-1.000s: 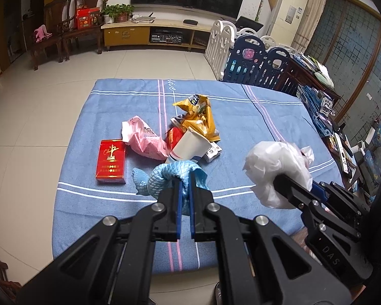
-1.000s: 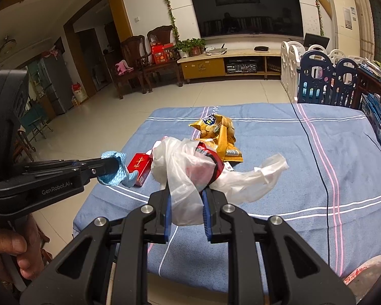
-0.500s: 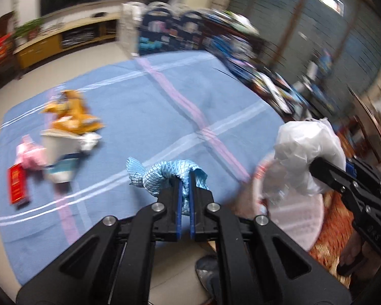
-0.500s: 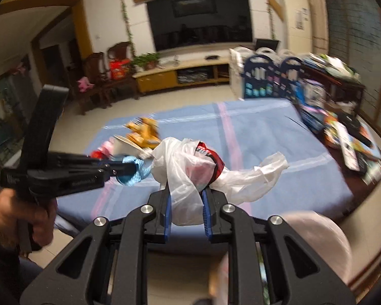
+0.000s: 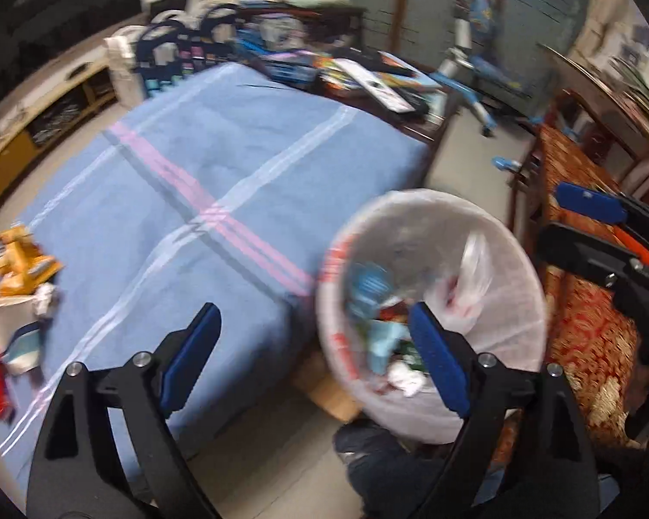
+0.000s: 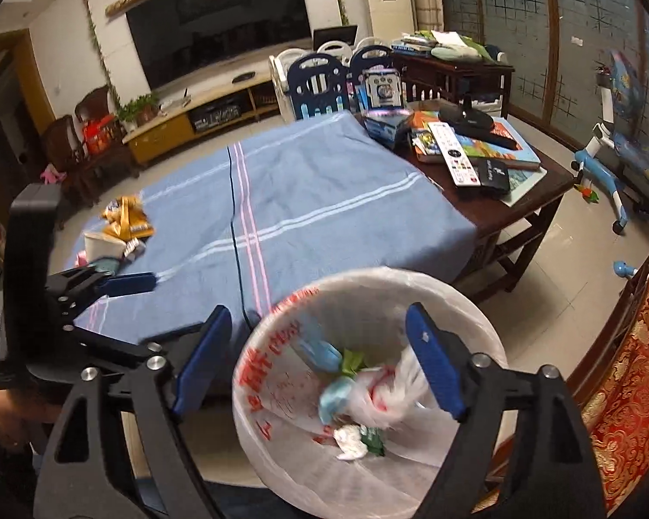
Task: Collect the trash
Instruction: 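Bring both tools back over the trash pile on the table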
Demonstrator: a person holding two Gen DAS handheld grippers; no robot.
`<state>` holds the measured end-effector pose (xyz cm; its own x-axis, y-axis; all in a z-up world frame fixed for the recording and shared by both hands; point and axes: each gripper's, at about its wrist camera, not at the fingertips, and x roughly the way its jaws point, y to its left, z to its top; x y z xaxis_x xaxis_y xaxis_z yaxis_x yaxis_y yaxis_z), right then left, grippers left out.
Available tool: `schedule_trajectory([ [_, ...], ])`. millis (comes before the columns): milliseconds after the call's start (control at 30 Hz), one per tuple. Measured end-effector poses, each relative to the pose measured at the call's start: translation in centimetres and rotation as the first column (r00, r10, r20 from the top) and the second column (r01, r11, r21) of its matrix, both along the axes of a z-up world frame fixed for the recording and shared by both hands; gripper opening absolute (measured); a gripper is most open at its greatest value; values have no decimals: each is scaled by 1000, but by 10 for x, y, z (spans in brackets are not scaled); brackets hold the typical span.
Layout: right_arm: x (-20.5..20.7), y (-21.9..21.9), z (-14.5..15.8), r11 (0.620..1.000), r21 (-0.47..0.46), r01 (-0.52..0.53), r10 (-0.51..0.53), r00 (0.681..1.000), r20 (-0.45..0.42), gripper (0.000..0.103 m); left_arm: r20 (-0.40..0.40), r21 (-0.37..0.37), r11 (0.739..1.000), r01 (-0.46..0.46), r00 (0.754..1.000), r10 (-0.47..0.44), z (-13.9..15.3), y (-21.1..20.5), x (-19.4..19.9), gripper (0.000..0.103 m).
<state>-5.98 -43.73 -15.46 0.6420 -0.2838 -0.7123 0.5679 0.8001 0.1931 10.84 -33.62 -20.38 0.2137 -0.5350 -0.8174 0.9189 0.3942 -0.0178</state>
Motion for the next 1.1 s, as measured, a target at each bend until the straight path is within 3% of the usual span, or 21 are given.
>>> schedule_trajectory([
  [67, 15, 0, 6, 1000, 22, -16, 15, 999, 34, 82, -25, -33, 991, -130, 991, 130, 14, 29, 33, 93],
  [167, 48, 15, 17, 997, 57, -46, 40, 995, 90, 86, -43, -80, 942, -326, 945, 323, 34, 81, 79, 96],
  [300, 112, 52, 34, 988, 63, -140, 128, 977, 170, 88, -40, -112, 834, -540, 841, 539, 50, 154, 131, 98],
  [400, 164, 90, 45, 970, 64, -235, 216, 952, 218, 89, -19, -71, 734, -675, 737, 676, 51, 213, 168, 98],
  [467, 194, 113, 49, 956, 50, -291, 272, 934, 230, 89, -3, -43, 680, -732, 680, 733, 50, 244, 187, 98],
  [633, 246, 163, 42, 928, -48, -369, 369, 895, 252, 89, -13, -23, 583, -812, 583, 812, 51, 304, 214, 98],
  [700, 250, 176, 29, 917, -108, -385, 400, 892, 210, 89, -20, -6, 565, -825, 565, 825, 48, 315, 218, 98],
  [767, 257, 186, 13, 903, -107, -417, 427, 898, 106, 89, -15, 14, 550, -835, 550, 835, 43, 322, 223, 98],
  [900, 255, 189, 17, 895, -121, -430, 444, 887, 130, 89, 10, 23, 571, -821, 571, 821, 42, 312, 219, 98],
  [1100, 254, 178, 12, 905, -101, -414, 424, 898, 116, 89, 31, 40, 591, -806, 592, 805, 37, 297, 214, 98],
])
